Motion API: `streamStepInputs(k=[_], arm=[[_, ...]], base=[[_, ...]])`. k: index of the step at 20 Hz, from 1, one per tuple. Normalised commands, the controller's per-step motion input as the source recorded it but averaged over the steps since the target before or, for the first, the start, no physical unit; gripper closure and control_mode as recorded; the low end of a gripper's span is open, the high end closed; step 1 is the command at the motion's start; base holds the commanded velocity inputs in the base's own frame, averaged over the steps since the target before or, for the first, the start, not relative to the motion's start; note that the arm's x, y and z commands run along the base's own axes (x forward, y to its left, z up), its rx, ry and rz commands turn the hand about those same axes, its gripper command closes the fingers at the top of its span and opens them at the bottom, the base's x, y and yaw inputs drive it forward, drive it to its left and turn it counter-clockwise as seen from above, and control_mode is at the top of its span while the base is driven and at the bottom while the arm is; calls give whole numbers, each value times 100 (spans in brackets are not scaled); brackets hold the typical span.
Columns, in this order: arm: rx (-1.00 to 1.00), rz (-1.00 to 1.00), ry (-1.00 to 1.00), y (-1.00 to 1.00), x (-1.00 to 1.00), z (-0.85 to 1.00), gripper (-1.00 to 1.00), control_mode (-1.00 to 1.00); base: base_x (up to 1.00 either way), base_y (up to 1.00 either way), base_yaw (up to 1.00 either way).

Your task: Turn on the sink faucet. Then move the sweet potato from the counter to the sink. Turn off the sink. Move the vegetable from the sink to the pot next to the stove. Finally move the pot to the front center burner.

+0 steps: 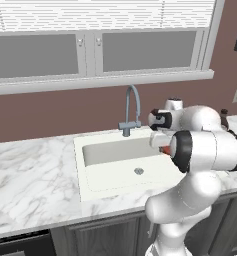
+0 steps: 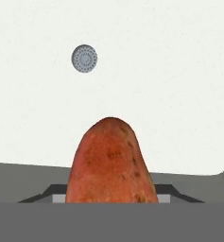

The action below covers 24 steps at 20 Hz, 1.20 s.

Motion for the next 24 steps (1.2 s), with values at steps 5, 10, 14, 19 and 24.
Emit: streamStepInputs(k=[5,10,14,19,24], arm=[[0,0,10,-8,-36,67,100,-100],[-2,0,2,0,-13,58,100,-100],[-2,0,0,0,-1,18,100,-100],[0,0,-4,0,-4,1,100,100],[0,0,0,0,0,0,100,100]], base=[[0,0,0],[0,0,0],[0,0,0],[-4,-1,-1],[-32,-25,-16]])
